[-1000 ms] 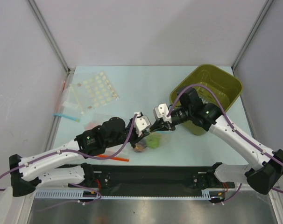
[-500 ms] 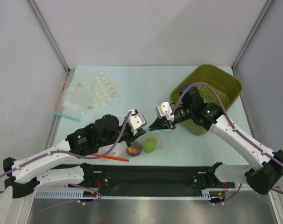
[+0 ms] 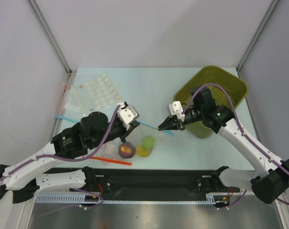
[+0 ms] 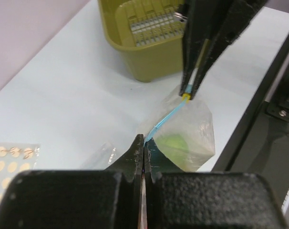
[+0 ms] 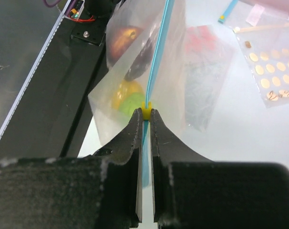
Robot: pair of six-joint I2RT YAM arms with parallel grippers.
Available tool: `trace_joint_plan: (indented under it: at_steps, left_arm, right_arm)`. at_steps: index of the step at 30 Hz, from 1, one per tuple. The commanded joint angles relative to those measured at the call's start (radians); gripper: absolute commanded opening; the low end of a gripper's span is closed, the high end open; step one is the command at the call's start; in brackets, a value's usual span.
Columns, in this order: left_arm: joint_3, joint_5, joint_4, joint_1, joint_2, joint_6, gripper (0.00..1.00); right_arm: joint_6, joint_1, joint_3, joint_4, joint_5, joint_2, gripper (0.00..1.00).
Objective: Place the food in the zip-top bag and seal the zipper
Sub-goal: Zip the zipper food storage bag at the center of the board.
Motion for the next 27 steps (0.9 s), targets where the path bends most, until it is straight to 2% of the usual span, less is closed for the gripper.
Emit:
trace_joint_plan:
  at_steps: [1, 8, 22, 27]
  left_arm:
    - [0.095, -0.156, 0.055, 0.011, -0.051, 0.018, 0.0]
    - [0.13, -0.289, 0.044, 0.02, -0.08, 0.082, 0.0]
    - [0.082, -0.382, 0.056, 0.066, -0.081, 0.056, 0.0]
    - [0.032, -0.349, 0.088, 0.071, -0.083, 0.021, 0.0]
  right_arm:
    - [0.024, -0.03, -0.067, -0.043, 0.015, -0.036, 0.0]
    - [0.064, -0.065, -0.153, -0.074, 0.045, -0.12, 0.0]
    - [0.133, -0.134, -0.32, -0.158, 0.11, -0.317, 0.0]
    - [0.167, -0.148, -0.322, -0.177, 0.15, -0.354, 0.0]
